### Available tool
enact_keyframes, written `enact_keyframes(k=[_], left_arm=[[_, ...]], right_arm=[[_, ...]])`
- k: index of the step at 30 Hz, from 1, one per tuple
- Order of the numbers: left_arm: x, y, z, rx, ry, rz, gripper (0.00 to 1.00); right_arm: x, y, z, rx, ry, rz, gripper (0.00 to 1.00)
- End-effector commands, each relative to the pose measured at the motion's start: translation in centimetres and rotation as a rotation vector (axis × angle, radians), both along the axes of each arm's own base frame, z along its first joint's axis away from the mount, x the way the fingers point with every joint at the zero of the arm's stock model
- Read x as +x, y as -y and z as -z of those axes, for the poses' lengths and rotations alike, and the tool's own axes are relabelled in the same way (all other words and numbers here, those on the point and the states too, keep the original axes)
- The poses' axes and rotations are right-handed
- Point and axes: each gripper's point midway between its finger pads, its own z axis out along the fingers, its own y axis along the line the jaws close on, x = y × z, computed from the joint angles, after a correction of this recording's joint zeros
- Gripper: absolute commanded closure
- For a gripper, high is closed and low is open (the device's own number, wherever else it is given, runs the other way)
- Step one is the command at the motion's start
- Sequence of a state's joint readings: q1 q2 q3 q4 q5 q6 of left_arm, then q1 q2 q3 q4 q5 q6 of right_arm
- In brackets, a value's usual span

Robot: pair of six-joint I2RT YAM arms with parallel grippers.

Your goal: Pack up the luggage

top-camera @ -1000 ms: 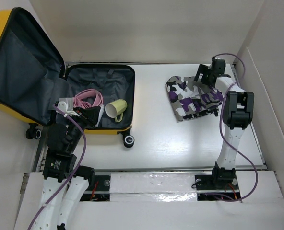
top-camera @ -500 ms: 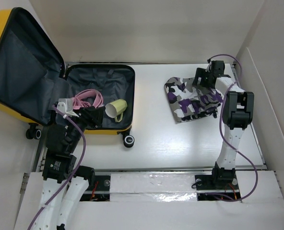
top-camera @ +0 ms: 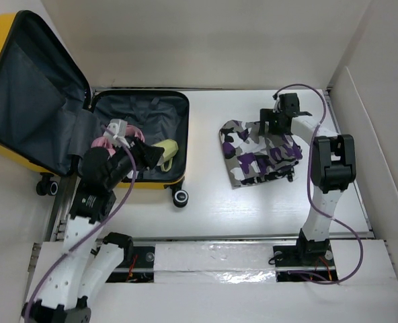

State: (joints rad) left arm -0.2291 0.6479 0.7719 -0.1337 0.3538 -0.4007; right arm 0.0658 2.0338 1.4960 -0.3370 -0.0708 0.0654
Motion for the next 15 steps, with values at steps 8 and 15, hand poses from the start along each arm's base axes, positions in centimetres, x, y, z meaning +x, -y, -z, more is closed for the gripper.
enact_keyframes(k=[8,15], left_arm=[[3.3,7.5,-3.4,0.063,-0.084,0.124,0.54],[7.1,12.6,4.4,0.284,-0.261,0.04,0.57]], right_arm=[[-3.6,-2.7,-15.0,0.124,0.399,0.046,0.15],[-12.0,-3.2,-23.4,0.265,0.755,0.048,1.0]])
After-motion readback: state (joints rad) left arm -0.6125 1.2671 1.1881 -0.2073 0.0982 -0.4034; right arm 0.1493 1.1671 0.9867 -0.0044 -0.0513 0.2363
